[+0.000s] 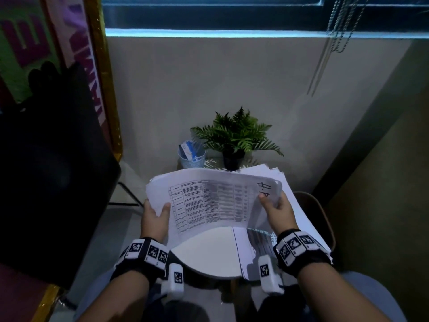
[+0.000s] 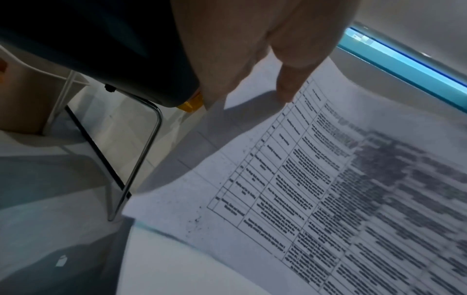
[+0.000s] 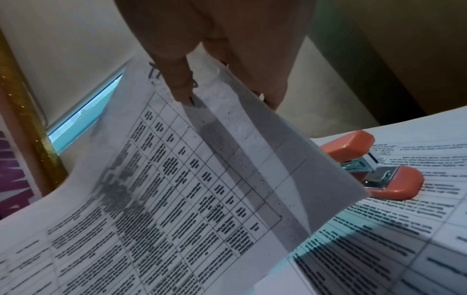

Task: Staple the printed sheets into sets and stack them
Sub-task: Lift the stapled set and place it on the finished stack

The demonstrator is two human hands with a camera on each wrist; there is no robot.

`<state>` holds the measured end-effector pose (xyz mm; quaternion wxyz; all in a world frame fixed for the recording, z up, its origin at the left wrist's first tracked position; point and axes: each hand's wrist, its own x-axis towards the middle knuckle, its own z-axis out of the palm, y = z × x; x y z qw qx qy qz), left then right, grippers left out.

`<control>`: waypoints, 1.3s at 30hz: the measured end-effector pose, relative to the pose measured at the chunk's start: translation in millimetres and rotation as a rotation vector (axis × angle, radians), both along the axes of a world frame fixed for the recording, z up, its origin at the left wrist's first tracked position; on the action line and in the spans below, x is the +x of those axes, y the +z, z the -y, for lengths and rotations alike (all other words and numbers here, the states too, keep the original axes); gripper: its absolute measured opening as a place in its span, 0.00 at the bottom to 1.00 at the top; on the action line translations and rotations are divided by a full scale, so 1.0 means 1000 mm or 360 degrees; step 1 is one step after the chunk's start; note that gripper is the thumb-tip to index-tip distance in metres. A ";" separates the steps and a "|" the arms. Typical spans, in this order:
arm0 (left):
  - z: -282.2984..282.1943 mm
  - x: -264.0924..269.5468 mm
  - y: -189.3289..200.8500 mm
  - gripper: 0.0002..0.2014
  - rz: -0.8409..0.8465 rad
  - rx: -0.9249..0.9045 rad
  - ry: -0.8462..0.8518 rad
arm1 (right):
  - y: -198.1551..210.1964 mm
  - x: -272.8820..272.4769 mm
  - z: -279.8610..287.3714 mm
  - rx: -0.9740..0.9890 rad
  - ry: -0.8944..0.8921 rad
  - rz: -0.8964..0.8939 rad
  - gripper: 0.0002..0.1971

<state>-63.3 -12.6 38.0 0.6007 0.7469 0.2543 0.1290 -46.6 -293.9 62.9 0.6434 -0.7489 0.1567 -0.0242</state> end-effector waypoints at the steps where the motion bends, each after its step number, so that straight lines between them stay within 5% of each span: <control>1: -0.001 0.001 -0.002 0.20 -0.0008 -0.0008 -0.0002 | 0.001 0.000 -0.001 -0.0037 0.0012 0.0006 0.09; 13: -0.005 0.002 0.007 0.21 -0.0076 -0.0181 -0.0166 | 0.000 0.000 0.006 -0.0200 0.0100 -0.0013 0.05; 26: -0.010 0.011 0.011 0.18 -0.0175 -0.0012 -0.0187 | 0.014 0.006 0.007 -0.0321 0.0134 -0.0130 0.12; 29: -0.022 0.023 0.013 0.18 -0.0398 0.0296 -0.0161 | 0.019 0.013 0.011 -0.0478 0.0232 -0.0211 0.12; 32: -0.014 0.032 0.029 0.23 -0.0319 0.0954 -0.0013 | 0.017 0.017 0.013 -0.0600 0.0379 -0.0374 0.12; 36: 0.028 0.044 0.045 0.26 0.0138 0.1347 -0.0777 | 0.008 0.018 0.014 -0.0568 0.0488 -0.0468 0.11; 39: 0.067 0.054 0.042 0.26 0.0073 0.1331 -0.1312 | 0.007 0.020 0.013 -0.0499 0.0552 -0.0489 0.08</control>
